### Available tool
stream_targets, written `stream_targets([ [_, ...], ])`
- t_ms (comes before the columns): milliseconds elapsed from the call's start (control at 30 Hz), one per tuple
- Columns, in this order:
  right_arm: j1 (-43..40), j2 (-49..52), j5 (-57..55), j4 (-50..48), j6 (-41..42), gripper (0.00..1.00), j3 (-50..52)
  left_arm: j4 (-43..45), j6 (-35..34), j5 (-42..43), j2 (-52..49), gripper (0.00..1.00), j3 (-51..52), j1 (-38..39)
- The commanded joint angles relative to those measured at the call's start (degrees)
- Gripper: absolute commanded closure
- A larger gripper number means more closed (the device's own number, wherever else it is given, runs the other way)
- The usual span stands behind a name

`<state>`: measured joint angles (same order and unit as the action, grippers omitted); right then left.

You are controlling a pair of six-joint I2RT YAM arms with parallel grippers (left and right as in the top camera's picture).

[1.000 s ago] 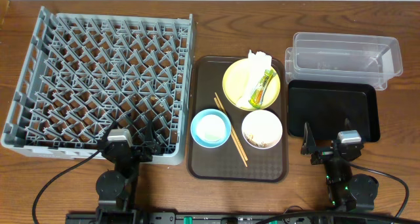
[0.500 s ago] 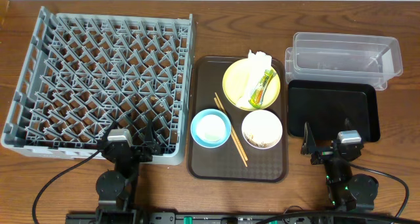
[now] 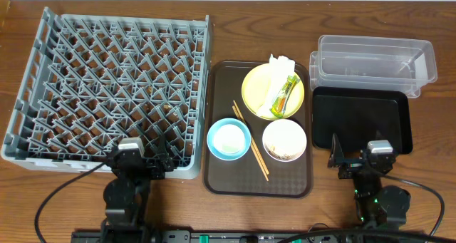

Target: Sort waste into correct bins and load items into the dishwasher

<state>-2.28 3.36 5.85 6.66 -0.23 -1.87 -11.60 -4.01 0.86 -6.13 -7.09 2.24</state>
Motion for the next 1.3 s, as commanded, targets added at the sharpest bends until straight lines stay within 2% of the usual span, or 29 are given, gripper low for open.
stream_targets([
  [0, 0.48, 3.67, -0.44, 1.38, 1.14, 0.01, -4.24, -2.45, 0.74, -0.92, -4.33, 0.04, -7.43, -0.35],
  [400, 0.48, 31.3, 2.43, 11.67, 1.9, 0.01, -27.17, -23.71, 0.76, -0.9, -26.21, 0.04, -31.95, -0.35],
  [600, 0.48, 46.25, 4.09, 18.62, 1.88, 0.01, -39.56, -33.35, 0.76, -0.9, -34.1, 0.04, -40.54, -0.35],
  [867, 0.48, 53.11, 12.63, 13.31, 1.95, 0.01, -42.6, -34.45, 0.76, -0.92, -35.3, 0.04, -41.38, -0.35],
  [1067, 3.19, 56.24, 12.44, 8.24, 7.08, 0.01, -43.95, -34.21, 0.76, -0.92, -35.28, 0.04, -41.38, -0.35],
  [1267, 12.09, 63.56, 4.9, 12.22, 7.28, 0.01, -52.17, -34.18, 0.76, -0.92, -35.3, 0.04, -41.38, -0.35],
])
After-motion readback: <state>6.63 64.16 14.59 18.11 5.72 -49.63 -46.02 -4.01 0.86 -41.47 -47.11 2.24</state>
